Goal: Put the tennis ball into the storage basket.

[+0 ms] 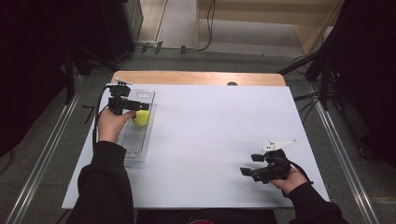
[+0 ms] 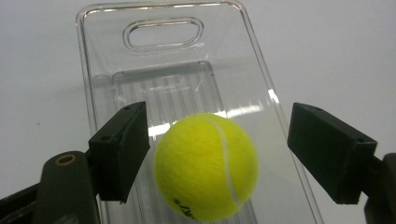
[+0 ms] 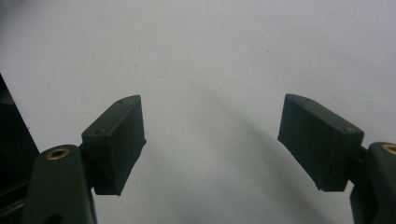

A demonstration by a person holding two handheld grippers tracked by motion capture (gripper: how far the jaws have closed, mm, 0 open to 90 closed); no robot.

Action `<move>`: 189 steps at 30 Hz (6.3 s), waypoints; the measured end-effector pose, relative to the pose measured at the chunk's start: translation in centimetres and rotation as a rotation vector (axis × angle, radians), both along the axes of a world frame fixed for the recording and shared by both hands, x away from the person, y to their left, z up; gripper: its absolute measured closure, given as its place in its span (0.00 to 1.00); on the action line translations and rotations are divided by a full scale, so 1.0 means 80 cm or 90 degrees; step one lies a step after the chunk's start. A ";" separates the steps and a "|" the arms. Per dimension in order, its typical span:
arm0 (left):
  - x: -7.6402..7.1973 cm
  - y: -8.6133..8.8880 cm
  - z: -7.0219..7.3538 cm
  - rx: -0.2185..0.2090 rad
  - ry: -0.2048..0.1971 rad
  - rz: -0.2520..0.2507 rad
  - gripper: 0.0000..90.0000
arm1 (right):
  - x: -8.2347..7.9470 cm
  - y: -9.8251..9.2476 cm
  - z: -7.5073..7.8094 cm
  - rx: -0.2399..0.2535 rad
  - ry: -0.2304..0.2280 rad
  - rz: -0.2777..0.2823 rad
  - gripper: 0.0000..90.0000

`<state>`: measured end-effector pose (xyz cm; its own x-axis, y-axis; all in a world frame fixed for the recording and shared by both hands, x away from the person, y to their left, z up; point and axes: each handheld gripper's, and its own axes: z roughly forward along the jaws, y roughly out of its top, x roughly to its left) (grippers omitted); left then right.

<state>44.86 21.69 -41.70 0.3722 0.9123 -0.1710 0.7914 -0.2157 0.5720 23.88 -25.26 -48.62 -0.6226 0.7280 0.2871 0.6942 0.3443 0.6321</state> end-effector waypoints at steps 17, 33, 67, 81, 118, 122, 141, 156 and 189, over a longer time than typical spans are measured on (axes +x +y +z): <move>-0.009 -0.025 0.030 -0.063 -0.009 -0.069 0.24 | 0.000 0.000 0.000 0.000 -0.001 0.000 0.23; -0.015 -0.054 0.035 -0.089 0.002 -0.136 0.25 | -0.001 -0.001 0.001 0.001 0.000 -0.001 0.23; -0.057 -0.097 0.036 -0.103 -0.011 -0.237 0.25 | -0.002 -0.002 0.001 0.001 -0.003 0.000 0.23; -0.078 -0.096 0.025 -0.110 -0.017 -0.251 0.25 | -0.002 -0.002 0.001 0.001 -0.005 0.000 0.23; -0.132 -0.092 -0.007 -0.108 -0.006 -0.288 0.25 | -0.002 -0.003 0.001 0.001 -0.003 -0.003 0.23; -0.136 -0.093 -0.010 -0.103 -0.010 -0.295 0.25 | -0.002 -0.003 0.001 0.001 -0.004 -0.002 0.23; -0.164 -0.082 -0.028 -0.070 -0.028 -0.319 0.25 | -0.002 -0.004 0.002 0.000 -0.002 -0.008 0.23; -0.180 -0.067 -0.036 -0.106 -0.038 -0.338 0.25 | -0.001 -0.004 0.001 -0.002 -0.002 -0.010 0.23; -0.207 -0.041 -0.049 -0.098 -0.022 -0.353 0.25 | 0.000 -0.008 0.002 0.000 -0.004 -0.016 0.23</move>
